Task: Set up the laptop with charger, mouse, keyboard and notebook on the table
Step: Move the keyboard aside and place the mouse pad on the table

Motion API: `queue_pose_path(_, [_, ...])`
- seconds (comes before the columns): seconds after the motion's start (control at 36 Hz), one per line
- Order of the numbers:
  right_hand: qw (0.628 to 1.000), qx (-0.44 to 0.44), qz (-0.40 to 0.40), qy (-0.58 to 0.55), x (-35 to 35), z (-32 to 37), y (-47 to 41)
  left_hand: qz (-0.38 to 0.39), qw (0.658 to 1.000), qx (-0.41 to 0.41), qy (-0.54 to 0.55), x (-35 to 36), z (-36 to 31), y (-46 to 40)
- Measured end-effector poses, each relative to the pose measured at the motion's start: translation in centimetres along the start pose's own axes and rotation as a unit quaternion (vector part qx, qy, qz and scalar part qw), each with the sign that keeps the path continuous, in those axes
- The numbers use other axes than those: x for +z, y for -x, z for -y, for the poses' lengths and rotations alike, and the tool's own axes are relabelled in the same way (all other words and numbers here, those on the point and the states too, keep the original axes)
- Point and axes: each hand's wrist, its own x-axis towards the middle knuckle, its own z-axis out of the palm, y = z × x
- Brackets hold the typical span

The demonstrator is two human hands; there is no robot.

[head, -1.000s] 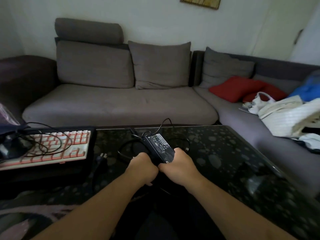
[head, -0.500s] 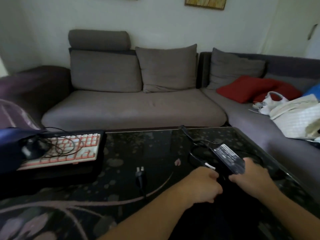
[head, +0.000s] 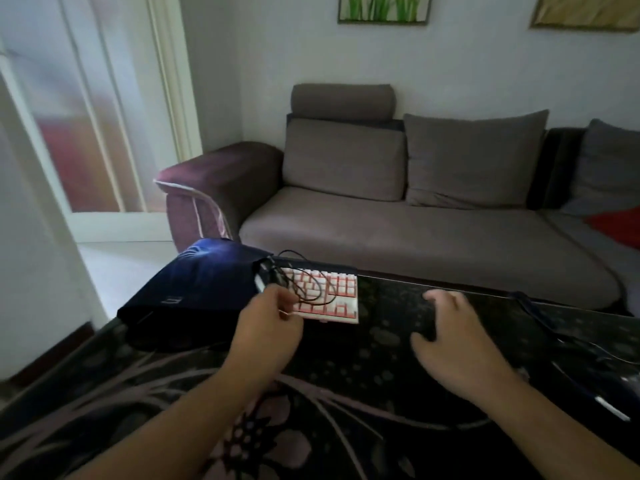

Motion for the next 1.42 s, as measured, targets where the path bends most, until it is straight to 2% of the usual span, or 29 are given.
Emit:
queue_pose_path(0.06, [0.998,-0.045,0.031,-0.043,2.5,4.8,-1.3,-0.083,0.994,0.008,-0.069,-2.7,1.7,-2.1])
queue_pose_path(0.11, [0.994,-0.079,0.045,-0.063,5.0,8.9,-2.6,-0.111,0.982,0.015,-0.154,-5.3,3.4,-4.6])
queue_pose_path(0.14, [0.993,-0.090,0.055,-0.061,6.1,10.7,-3.1,-0.086,0.976,0.008,-0.198,-6.4,4.3,-5.9])
queue_pose_path(0.19, [0.990,-0.111,0.071,-0.050,8.1,13.6,-3.8,0.012,0.957,-0.001,-0.291,-8.3,6.2,-8.3])
queue_pose_path(0.25, [0.988,-0.123,0.074,-0.051,9.4,15.8,-4.0,0.087,0.940,0.016,-0.331,-9.5,8.1,-9.9])
queue_pose_path(0.31, [0.987,-0.128,0.079,-0.057,10.7,17.1,-4.0,0.113,0.934,0.038,-0.338,-10.1,9.5,-10.7])
queue_pose_path(0.39, [0.985,-0.142,0.086,-0.055,11.8,17.7,-3.7,0.130,0.890,0.072,-0.430,-10.2,10.6,-10.7])
queue_pose_path(0.44, [0.983,-0.156,0.080,-0.048,12.5,17.5,-3.4,0.114,0.878,0.093,-0.456,-10.6,11.2,-10.7])
queue_pose_path(0.56, [0.982,-0.167,0.061,-0.057,13.4,17.0,-3.0,0.044,0.916,0.095,-0.387,-11.5,11.5,-10.3])
queue_pose_path(0.64, [0.980,-0.171,0.052,-0.085,13.6,17.1,-3.1,-0.106,0.970,0.057,-0.211,-11.9,10.5,-9.9])
queue_pose_path(0.69, [0.971,-0.119,0.083,-0.187,12.7,18.1,-3.1,-0.179,0.975,0.058,-0.119,-12.1,8.7,-9.1])
queue_pose_path(0.72, [0.953,-0.073,0.113,-0.271,12.1,18.8,-3.1,-0.193,0.972,0.083,-0.102,-12.2,7.6,-8.6])
queue_pose_path(0.75, [0.918,-0.024,0.146,-0.367,11.5,19.4,-3.2,-0.201,0.968,0.118,-0.095,-12.2,6.4,-7.9])
queue_pose_path(0.78, [0.867,0.023,0.179,-0.464,10.8,19.9,-3.4,-0.201,0.962,0.155,-0.097,-12.1,5.3,-7.1])
queue_pose_path(0.86, [0.665,0.123,0.267,-0.686,8.6,20.4,-4.3,-0.170,0.938,0.266,-0.145,-11.1,2.8,-4.2])
queue_pose_path(0.89, [0.627,0.131,0.285,-0.713,7.5,20.2,-4.3,-0.156,0.925,0.307,-0.163,-10.4,2.4,-3.1])
queue_pose_path(0.92, [0.618,0.130,0.298,-0.716,6.3,19.8,-4.2,-0.138,0.909,0.348,-0.184,-9.7,2.1,-2.0])
queue_pose_path(1.0, [0.638,0.116,0.325,-0.688,3.2,17.4,-2.8,-0.056,0.875,0.429,-0.218,-7.2,1.2,0.3])
queue_pose_path(1.06, [0.673,0.117,0.307,-0.663,1.8,15.1,-1.3,0.018,0.858,0.456,-0.234,-5.4,0.8,1.1])
queue_pose_path(1.11, [0.735,0.135,0.257,-0.613,1.0,12.1,-0.1,0.079,0.845,0.467,-0.249,-3.2,-0.3,2.0])
queue_pose_path(1.17, [0.766,0.160,0.161,-0.601,0.0,8.4,0.7,0.141,0.838,0.470,-0.237,-0.9,-2.1,3.2])
queue_pose_path(1.22, [0.770,0.173,0.059,-0.612,-1.6,4.6,1.1,0.181,0.833,0.478,-0.210,1.1,-4.0,4.5])
queue_pose_path(1.28, [0.753,0.190,-0.018,-0.630,-3.7,0.9,1.2,0.199,0.835,0.474,-0.196,3.0,-5.4,5.4])
queue_pose_path(1.36, [0.724,0.221,-0.104,-0.645,-7.0,-5.9,1.0,0.219,0.858,0.431,-0.170,4.9,-6.8,6.6])
queue_pose_path(1.42, [0.729,0.263,-0.145,-0.615,-9.2,-10.9,1.2,0.236,0.875,0.392,-0.158,6.0,-7.3,7.2])
